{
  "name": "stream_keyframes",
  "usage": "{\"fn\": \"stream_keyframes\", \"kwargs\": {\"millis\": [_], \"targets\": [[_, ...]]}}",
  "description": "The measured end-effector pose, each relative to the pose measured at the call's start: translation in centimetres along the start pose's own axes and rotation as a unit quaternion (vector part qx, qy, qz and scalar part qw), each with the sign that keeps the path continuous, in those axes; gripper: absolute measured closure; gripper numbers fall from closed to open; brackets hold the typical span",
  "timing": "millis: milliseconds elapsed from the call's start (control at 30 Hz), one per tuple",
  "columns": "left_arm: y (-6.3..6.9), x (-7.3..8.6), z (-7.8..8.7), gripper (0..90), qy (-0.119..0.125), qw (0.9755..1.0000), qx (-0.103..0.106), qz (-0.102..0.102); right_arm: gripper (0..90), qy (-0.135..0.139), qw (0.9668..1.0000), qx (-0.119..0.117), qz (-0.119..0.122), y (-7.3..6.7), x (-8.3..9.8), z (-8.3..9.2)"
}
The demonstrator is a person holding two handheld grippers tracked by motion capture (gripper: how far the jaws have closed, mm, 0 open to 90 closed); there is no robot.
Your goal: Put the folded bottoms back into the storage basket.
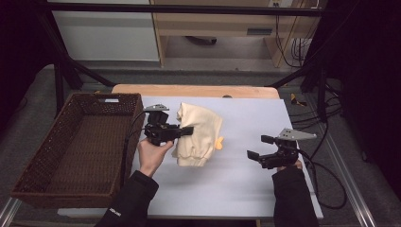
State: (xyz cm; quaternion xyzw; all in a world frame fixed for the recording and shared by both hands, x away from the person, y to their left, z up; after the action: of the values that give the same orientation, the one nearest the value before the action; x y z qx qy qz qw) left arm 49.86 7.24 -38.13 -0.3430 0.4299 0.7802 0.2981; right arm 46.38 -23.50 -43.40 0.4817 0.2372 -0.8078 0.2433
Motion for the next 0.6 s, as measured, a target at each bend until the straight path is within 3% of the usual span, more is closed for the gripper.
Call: {"fn": "stream_keyframes", "kwargs": {"millis": [600], "targets": [[1.6,-1.3,2.5,71.7,0.001,0.9998,-0.001,-0.020,3.5,-0.001,1.0000,0.001,0.000,0.0,0.0,0.0]]}}
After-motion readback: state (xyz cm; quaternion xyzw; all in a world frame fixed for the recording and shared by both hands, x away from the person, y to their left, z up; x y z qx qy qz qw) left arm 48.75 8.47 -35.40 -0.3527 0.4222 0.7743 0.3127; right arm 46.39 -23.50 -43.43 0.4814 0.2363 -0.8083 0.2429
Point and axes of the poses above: each handheld gripper's, and its own axes: z roughly backward along the jaws, x roughly out of its underside, y roughly to its right, the point moved 6 cm from there along -z, roughly forward along the jaws, and after that the axes turned 9 degrees about x, right-handed, at the moved point
